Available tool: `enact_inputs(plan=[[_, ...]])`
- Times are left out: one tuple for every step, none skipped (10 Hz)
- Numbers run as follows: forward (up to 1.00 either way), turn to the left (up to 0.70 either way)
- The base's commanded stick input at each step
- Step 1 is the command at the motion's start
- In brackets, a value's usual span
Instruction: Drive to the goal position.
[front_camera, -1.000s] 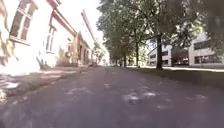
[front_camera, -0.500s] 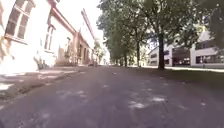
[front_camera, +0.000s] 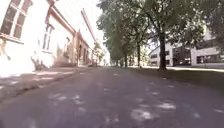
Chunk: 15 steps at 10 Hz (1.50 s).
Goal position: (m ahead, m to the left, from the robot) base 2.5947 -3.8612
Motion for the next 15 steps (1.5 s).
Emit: enact_inputs(plan=[[0.70, 0.00], [0.70, 0.00], [0.70, 0.00], [0.70, 0.00], [0.70, -0.01], [0.70, -0.01], [0.70, -0.01], [0.70, -0.01], [0.70, -0.01], [0.70, -0.01], [0.70, -0.01], [0.70, -0.02], [0.70, -0.02], [0.70, -0.02], [0.70, -0.02]])
